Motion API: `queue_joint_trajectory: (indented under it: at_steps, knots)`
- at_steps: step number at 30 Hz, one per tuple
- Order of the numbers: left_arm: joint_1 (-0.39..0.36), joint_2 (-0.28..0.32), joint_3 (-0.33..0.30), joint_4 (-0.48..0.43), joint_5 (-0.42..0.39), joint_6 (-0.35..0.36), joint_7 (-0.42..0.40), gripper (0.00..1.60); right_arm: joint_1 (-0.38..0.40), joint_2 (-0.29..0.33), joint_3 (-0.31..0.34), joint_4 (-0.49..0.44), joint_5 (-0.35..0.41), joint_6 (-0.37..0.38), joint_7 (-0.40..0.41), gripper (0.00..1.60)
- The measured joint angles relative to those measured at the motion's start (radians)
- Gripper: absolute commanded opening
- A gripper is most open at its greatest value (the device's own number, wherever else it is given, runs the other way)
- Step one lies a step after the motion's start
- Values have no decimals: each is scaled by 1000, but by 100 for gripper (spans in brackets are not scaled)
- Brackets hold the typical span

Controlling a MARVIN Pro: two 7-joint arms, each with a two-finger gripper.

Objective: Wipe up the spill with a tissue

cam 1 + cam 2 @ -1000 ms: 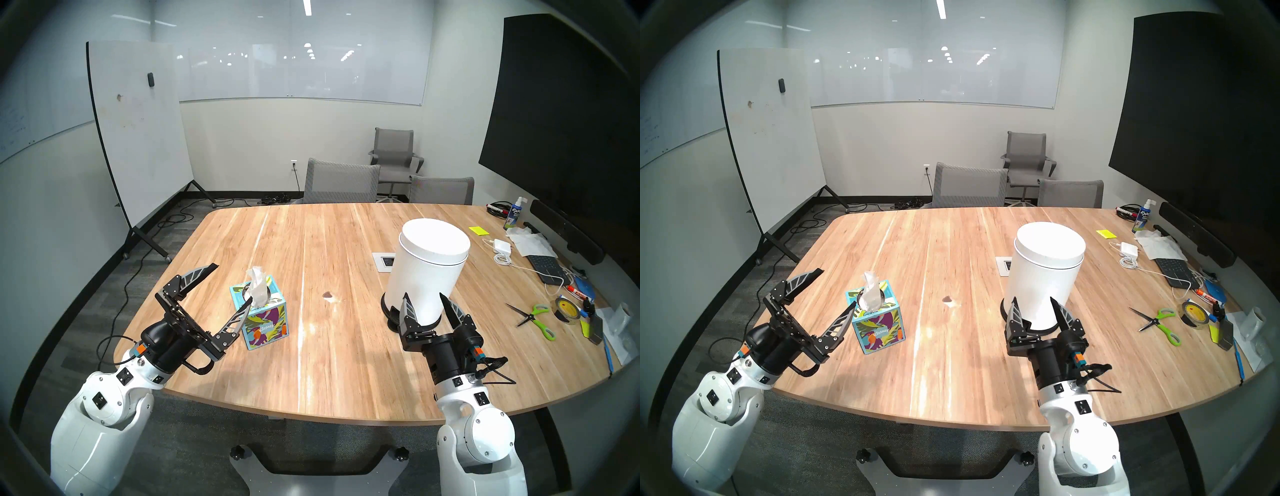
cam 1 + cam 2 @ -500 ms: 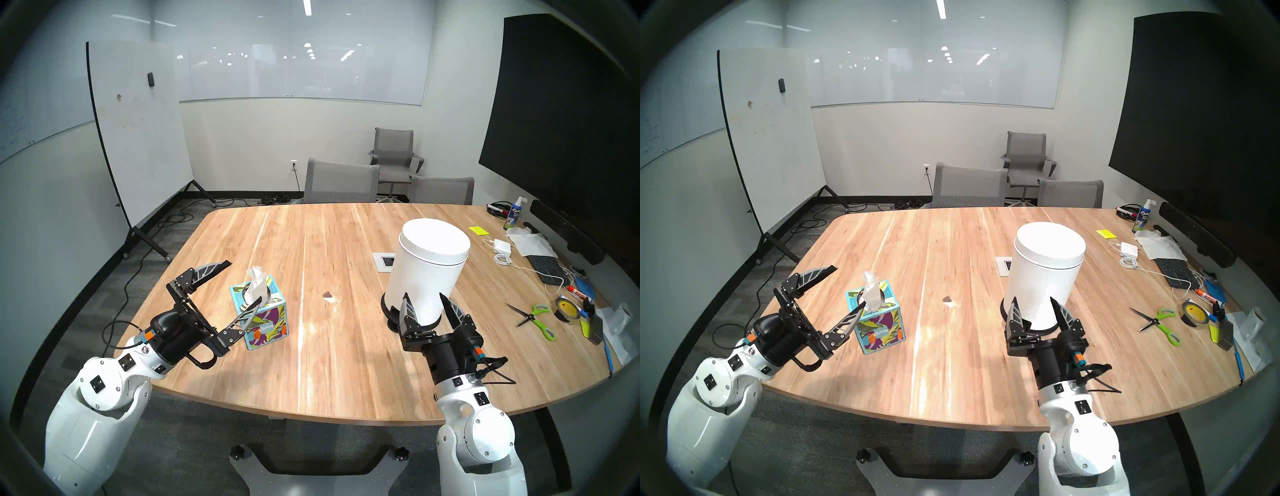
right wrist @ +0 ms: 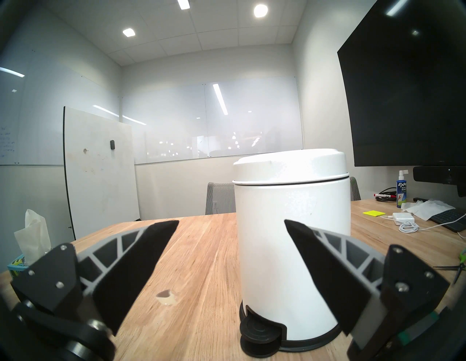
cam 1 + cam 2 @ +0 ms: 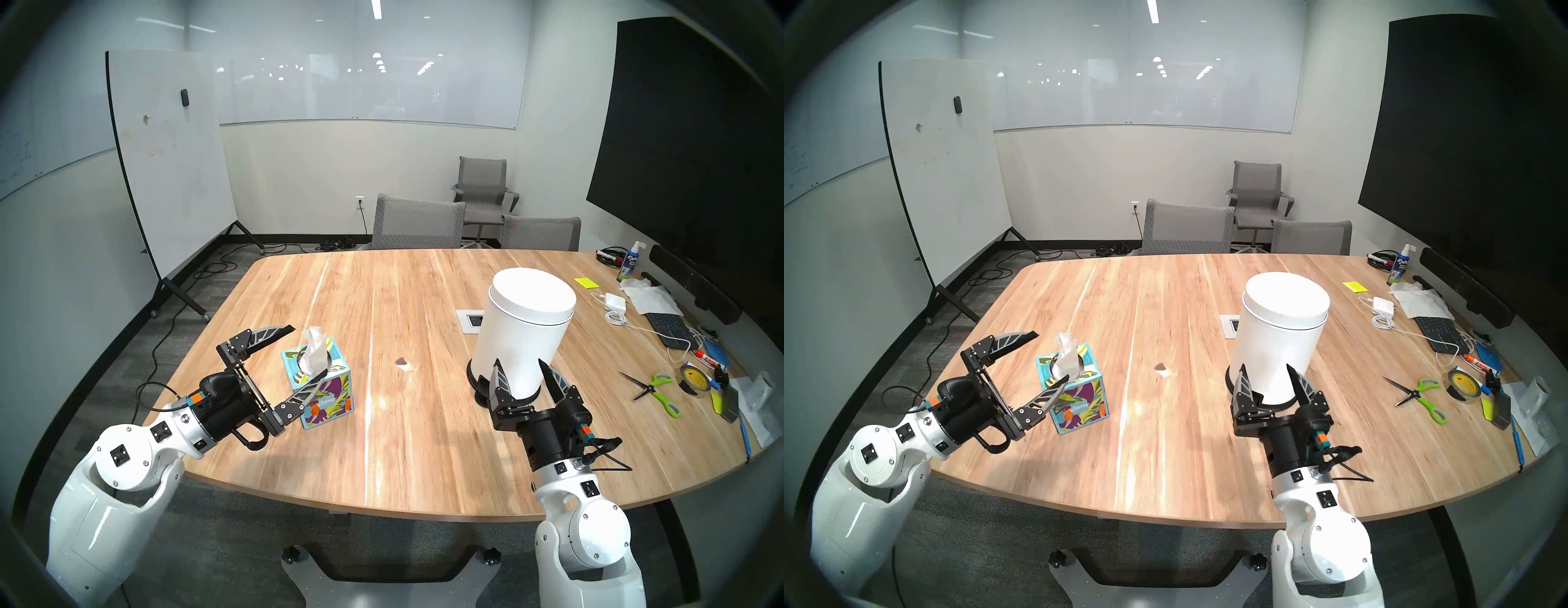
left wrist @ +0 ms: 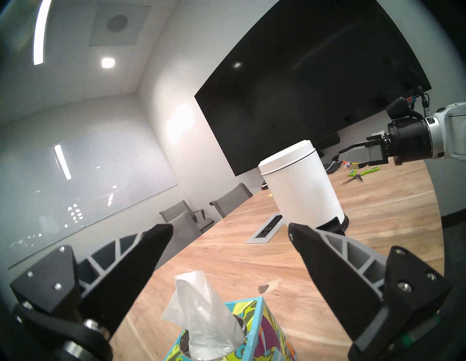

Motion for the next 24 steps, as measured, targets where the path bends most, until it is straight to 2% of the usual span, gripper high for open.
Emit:
queue_joint_trajectory:
  at_steps: [8, 16, 24]
  knots:
    - [-31, 16, 20, 1, -6, 14, -28, 160, 0, 0, 0, 0, 0, 0, 0, 160]
    - [-47, 46, 23, -9, -8, 173, -28, 160, 0, 0, 0, 0, 0, 0, 0, 160]
    - [-73, 86, 60, -17, -11, 326, -27, 160, 0, 0, 0, 0, 0, 0, 0, 160]
